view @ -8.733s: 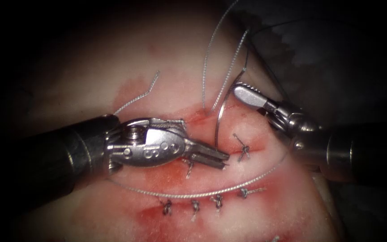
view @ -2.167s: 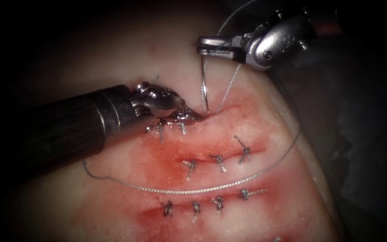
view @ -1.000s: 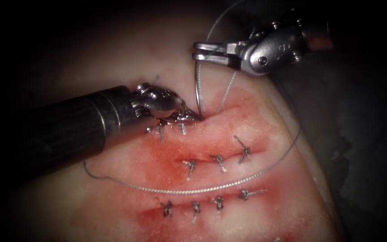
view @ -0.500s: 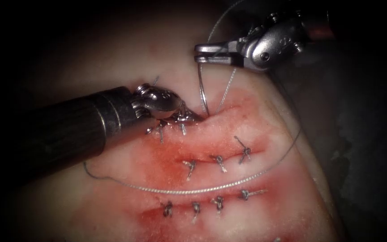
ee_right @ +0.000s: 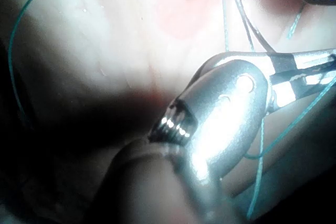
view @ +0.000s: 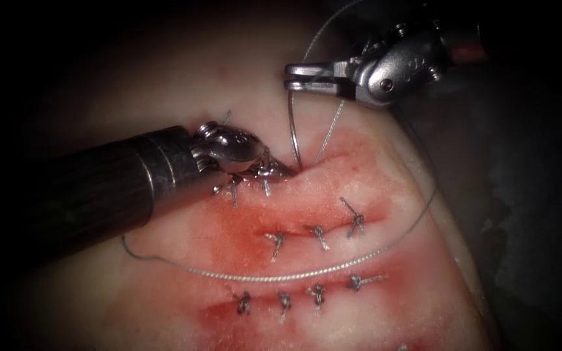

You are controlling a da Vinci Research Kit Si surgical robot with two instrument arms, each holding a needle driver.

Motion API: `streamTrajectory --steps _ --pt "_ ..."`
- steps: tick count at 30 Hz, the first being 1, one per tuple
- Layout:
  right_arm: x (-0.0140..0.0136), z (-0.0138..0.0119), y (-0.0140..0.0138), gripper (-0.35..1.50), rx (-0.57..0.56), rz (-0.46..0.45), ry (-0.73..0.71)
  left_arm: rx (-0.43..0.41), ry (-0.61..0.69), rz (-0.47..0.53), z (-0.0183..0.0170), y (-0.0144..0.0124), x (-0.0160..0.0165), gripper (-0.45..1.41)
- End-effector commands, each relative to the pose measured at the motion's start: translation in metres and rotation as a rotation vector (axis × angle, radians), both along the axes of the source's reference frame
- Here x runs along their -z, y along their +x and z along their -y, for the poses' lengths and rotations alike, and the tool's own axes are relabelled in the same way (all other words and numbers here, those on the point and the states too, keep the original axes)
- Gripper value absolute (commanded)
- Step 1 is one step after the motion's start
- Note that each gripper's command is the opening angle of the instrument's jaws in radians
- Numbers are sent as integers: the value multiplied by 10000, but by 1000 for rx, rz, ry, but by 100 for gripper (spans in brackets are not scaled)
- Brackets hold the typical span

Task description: Wound Closure

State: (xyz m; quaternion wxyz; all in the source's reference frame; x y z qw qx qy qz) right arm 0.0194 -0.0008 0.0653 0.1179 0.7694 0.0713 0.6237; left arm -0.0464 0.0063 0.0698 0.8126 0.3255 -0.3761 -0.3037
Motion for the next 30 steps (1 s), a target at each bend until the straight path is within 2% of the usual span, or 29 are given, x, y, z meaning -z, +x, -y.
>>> streamTrajectory --steps 1,16,30 --pt "-3 -6 8 -35 -1 -2 -3 2 -6 2 -12 -6 -1 -45" --pt "-10 1 10 -35 -7 52 97 1 -6 3 -12 -6 -1 -45" --pt "-6 -5 12 -35 -50 45 112 0 -8 2 -9 -7 -2 -45"
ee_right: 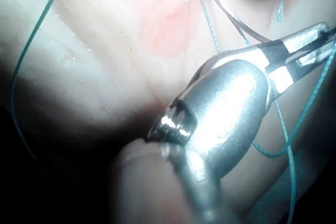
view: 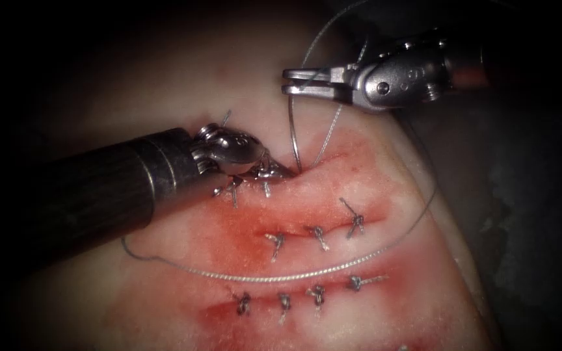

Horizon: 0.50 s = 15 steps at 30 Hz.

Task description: Wound Closure

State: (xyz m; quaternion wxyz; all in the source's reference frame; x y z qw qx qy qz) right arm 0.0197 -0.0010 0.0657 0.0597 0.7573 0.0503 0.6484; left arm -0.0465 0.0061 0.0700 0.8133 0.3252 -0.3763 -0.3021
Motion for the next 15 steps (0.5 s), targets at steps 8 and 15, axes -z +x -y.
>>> streamTrajectory --steps 8,15 --pt "-2 -8 9 -35 -7 -5 -3 2 -6 2 -12 -6 -1 -45" --pt "-1 -8 9 -35 -10 -3 4 1 -7 2 -11 -6 -1 -45"
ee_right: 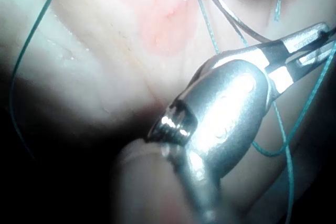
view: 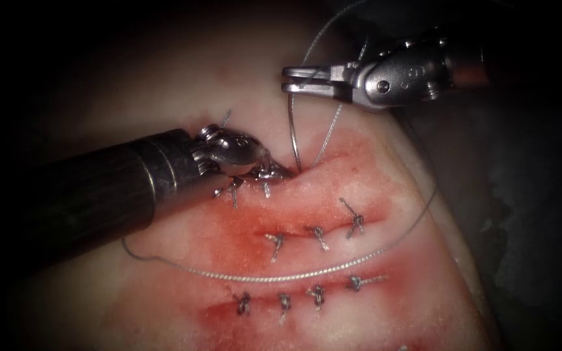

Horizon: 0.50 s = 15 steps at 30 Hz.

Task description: Wound Closure

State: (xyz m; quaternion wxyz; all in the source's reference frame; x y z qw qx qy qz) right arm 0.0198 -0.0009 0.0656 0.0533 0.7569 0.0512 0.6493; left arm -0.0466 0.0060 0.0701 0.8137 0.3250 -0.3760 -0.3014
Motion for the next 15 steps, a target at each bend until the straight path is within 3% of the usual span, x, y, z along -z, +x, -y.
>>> streamTrajectory --steps 1,15 --pt "-2 -7 9 -35 -1 -2 2 2 -6 2 -12 -6 -1 -45" --pt "0 -10 9 -35 -9 4 26 1 -6 3 -11 -6 -1 -45"
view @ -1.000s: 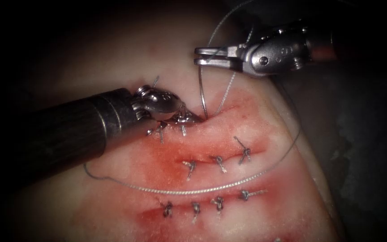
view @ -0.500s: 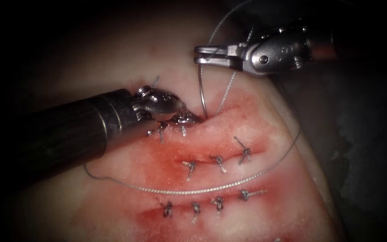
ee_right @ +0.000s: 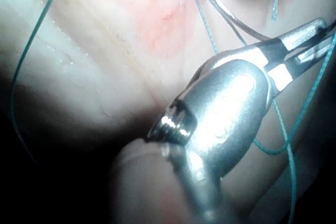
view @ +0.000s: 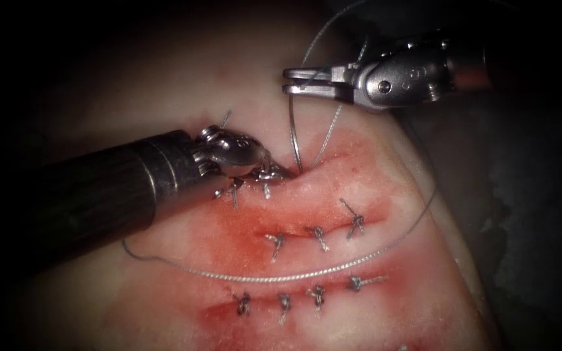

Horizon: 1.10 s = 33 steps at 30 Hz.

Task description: Wound Closure

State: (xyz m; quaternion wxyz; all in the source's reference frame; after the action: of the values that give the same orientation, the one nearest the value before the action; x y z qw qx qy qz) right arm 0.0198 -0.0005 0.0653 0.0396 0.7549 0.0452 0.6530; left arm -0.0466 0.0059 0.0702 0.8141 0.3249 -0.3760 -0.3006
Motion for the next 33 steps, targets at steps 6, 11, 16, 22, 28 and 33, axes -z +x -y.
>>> streamTrajectory --steps 6,11,16,22,28,33 --pt "-3 -6 9 -35 -3 -2 5 2 -5 3 -12 -6 0 -45" --pt "-2 -8 9 -35 -8 -2 8 1 -5 3 -11 -7 0 -45" --pt "0 -11 9 -35 -9 -1 11 1 -5 2 -10 -7 0 -45" --pt "1 -13 9 -35 -12 -1 14 0 -5 3 -10 -8 0 -45" --pt "1 -14 9 -35 -12 -1 15 0 -5 3 -10 -8 0 -45" --pt "1 -14 10 -35 -15 -2 15 0 -5 3 -10 -8 0 -45"
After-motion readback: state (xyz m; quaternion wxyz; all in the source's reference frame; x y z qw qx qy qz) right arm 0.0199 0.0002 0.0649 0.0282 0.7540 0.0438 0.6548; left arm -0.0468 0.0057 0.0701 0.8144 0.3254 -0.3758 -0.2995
